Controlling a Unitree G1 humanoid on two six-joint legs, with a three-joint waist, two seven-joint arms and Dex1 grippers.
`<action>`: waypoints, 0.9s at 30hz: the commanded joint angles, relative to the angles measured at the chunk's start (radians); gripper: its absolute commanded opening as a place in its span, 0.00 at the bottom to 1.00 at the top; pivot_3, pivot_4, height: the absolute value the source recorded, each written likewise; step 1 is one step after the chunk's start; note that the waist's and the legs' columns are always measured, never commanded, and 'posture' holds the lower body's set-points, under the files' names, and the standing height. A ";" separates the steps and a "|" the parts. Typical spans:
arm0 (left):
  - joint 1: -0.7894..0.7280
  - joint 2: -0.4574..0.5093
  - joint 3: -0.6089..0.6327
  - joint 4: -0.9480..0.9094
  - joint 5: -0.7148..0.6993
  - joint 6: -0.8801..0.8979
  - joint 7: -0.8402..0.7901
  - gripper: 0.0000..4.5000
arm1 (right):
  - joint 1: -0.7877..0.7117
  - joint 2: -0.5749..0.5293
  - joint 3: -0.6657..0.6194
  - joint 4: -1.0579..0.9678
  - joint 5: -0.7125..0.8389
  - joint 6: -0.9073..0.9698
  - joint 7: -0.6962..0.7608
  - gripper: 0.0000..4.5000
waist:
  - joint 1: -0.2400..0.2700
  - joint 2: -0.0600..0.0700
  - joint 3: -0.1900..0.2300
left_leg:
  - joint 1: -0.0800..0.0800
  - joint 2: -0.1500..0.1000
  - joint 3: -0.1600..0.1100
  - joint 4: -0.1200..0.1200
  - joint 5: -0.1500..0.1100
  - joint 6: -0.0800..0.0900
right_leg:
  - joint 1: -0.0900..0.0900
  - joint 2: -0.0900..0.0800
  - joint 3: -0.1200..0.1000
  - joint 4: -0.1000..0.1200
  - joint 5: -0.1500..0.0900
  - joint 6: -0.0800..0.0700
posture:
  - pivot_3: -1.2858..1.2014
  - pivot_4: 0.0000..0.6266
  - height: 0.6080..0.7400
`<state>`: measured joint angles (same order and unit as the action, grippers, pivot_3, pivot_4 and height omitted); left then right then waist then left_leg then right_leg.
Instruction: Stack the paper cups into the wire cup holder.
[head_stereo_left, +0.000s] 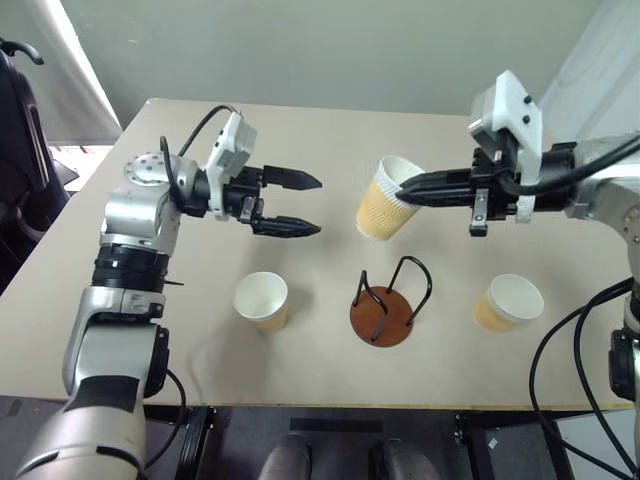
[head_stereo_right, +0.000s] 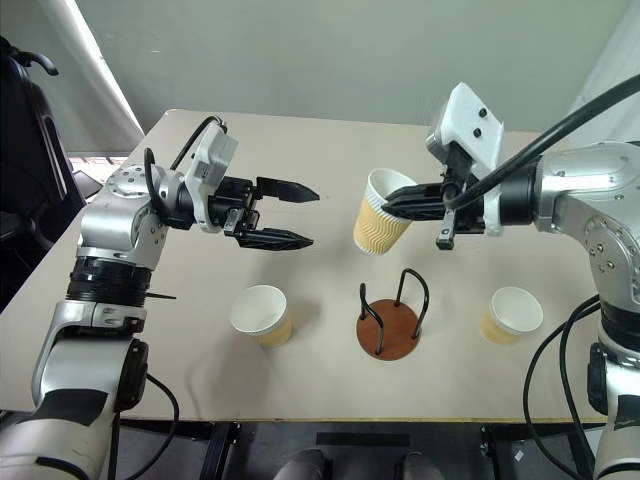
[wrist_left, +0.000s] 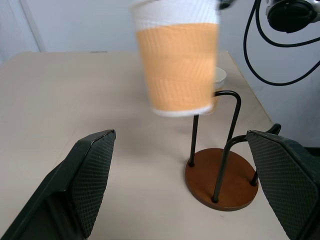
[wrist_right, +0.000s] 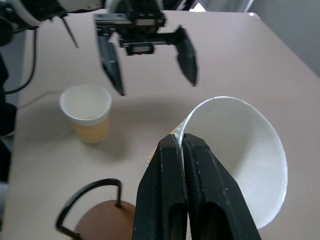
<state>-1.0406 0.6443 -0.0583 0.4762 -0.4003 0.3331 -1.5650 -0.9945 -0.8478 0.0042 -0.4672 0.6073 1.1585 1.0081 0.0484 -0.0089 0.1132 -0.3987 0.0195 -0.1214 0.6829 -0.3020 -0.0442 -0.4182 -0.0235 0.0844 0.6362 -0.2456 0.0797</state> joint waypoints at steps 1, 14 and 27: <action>-0.035 0.004 0.004 0.007 0.005 -0.025 -0.036 1.00 | 0.018 -0.042 -0.052 -0.070 0.063 0.036 -0.010 0.01 | 0.000 0.000 0.000 | 0.000 0.000 0.000 0.000 0.000 0.000 | 0.000 0.000 0.000 0.000 0.000 0.000 | 0.52 0.24 1.00; -0.058 -0.009 -0.005 0.054 0.016 -0.054 -0.049 1.00 | 0.146 -0.189 -0.097 -0.165 0.194 0.061 -0.007 0.01 | -0.001 0.000 0.000 | 0.000 0.000 0.000 0.000 0.000 0.000 | 0.000 0.000 0.000 0.000 0.000 0.000 | 0.52 0.24 1.00; -0.010 0.131 -0.165 -0.126 -0.189 0.051 -0.049 1.00 | 0.234 -0.234 -0.093 -0.226 0.261 0.022 -0.023 0.01 | -0.002 0.000 0.000 | 0.000 0.000 0.000 0.000 0.000 0.000 | 0.000 0.000 0.000 0.000 0.000 0.000 | 0.52 0.24 1.00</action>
<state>-1.0475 0.7367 -0.1938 0.4281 -0.5110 0.3523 -1.5756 -0.7567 -1.0666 -0.0663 -0.6770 0.8592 1.2050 0.9881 0.0468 -0.0089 0.1131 -0.3987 0.0196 -0.1209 0.6825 -0.3020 -0.0442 -0.4186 -0.0230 0.0848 0.6360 -0.2458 0.0800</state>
